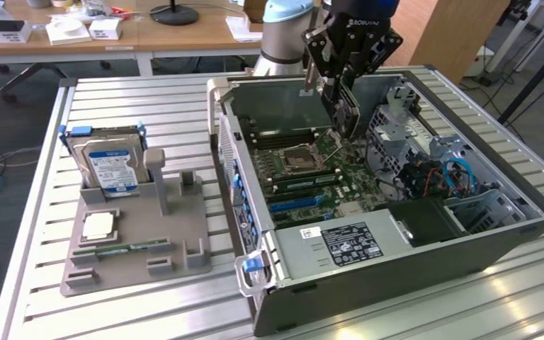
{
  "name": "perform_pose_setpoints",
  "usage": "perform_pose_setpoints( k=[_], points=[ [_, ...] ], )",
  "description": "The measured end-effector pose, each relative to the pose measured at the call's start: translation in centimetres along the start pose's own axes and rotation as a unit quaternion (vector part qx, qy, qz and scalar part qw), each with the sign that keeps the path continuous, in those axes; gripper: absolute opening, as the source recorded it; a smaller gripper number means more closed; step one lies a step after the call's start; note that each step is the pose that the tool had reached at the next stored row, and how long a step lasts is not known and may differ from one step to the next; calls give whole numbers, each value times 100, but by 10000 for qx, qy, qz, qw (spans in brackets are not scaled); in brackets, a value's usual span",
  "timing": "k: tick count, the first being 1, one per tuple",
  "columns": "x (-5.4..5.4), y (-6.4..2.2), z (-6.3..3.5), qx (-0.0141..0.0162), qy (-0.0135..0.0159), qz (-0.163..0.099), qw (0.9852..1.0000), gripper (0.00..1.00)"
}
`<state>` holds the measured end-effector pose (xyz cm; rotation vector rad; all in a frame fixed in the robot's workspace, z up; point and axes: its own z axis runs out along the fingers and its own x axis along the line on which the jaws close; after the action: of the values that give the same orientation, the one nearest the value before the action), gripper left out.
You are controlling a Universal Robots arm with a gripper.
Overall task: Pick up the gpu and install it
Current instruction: 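Pick up the gpu and move the gpu toward the slot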
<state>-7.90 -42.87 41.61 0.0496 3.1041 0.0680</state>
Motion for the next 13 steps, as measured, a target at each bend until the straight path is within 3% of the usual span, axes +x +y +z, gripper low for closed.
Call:
perform_pose_setpoints(
  k=[13],
  points=[
    [0,0,0,0,0,-1,10000,26]
  ],
)
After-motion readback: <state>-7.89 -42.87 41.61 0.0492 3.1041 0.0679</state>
